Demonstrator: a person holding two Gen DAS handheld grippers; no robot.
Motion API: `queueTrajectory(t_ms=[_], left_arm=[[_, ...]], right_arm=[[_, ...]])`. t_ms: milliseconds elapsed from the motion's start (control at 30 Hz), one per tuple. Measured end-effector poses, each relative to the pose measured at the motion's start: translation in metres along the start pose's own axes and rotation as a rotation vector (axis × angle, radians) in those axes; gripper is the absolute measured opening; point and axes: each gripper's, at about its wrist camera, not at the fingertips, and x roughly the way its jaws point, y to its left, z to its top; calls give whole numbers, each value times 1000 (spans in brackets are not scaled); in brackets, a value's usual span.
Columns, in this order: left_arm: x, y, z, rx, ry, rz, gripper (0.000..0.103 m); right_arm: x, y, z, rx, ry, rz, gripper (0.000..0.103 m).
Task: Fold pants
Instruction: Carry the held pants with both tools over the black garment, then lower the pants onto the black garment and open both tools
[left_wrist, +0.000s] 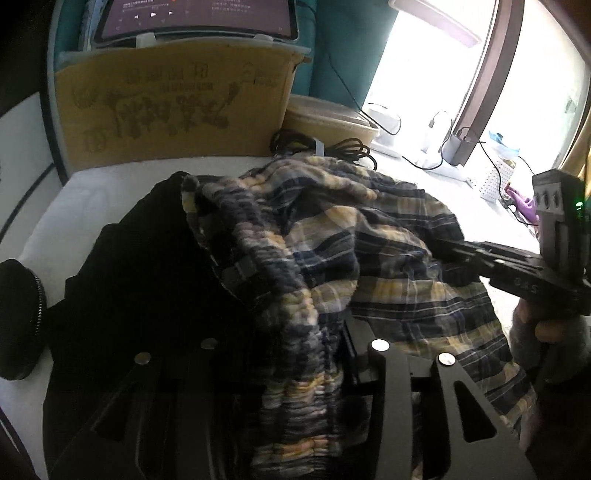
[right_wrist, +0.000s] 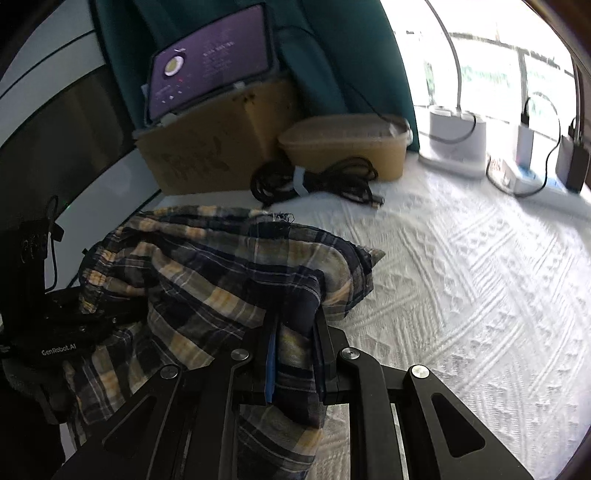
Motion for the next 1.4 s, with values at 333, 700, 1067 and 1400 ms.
queueTrajectory(t_ms=[333,700,1067,1400], left_arm=[[-5,10,4,-14,9,14,47],[-13,15,-5,-48,12,72,59],[-35,18,-20,-69,-5,136,69],[-46,18,-36,-63,11,184,70]], right_arm=[[6,-9,2,41,22,40,18],[-4,-10,2,40,26,-28,44],[-25,-9,-14,54,16,-78,57],[-35,-15,-31,76,38,-138,57]])
